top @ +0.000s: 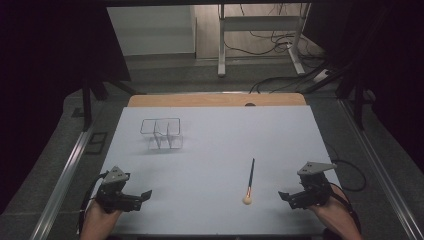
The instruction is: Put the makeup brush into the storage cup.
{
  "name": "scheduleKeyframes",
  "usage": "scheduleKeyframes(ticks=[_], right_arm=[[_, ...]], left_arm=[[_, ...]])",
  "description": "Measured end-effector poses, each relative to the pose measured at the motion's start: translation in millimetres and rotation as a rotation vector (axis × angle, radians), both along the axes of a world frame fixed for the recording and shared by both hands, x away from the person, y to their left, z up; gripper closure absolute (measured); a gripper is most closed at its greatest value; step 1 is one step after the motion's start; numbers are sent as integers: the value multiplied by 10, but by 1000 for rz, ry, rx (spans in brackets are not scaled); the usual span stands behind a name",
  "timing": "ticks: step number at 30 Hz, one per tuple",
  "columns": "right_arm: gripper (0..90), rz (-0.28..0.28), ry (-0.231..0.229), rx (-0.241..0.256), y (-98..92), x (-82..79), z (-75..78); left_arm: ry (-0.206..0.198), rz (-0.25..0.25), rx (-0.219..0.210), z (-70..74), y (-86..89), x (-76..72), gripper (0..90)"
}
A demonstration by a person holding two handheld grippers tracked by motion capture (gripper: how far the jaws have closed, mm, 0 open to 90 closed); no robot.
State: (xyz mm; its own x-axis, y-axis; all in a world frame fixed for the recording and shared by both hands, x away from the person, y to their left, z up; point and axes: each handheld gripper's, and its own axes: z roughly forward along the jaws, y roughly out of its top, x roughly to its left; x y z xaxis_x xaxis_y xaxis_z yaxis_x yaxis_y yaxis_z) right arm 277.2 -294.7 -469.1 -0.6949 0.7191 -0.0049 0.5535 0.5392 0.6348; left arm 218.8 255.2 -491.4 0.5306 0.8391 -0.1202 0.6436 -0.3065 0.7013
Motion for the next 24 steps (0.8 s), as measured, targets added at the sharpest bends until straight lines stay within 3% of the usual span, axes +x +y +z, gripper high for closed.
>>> scheduleKeyframes(ticks=[8, 18, 24], right_arm=[[2, -5, 32, 10, 47, 22, 8], [15, -18, 35, -21, 115, 101, 25], [23, -40, 53, 10, 126, 166, 50]], left_arm=[[0, 5, 4, -1, 0, 1, 0], [2, 4, 6, -3, 0, 3, 0], [3, 4, 8, -3, -1, 5, 0]])
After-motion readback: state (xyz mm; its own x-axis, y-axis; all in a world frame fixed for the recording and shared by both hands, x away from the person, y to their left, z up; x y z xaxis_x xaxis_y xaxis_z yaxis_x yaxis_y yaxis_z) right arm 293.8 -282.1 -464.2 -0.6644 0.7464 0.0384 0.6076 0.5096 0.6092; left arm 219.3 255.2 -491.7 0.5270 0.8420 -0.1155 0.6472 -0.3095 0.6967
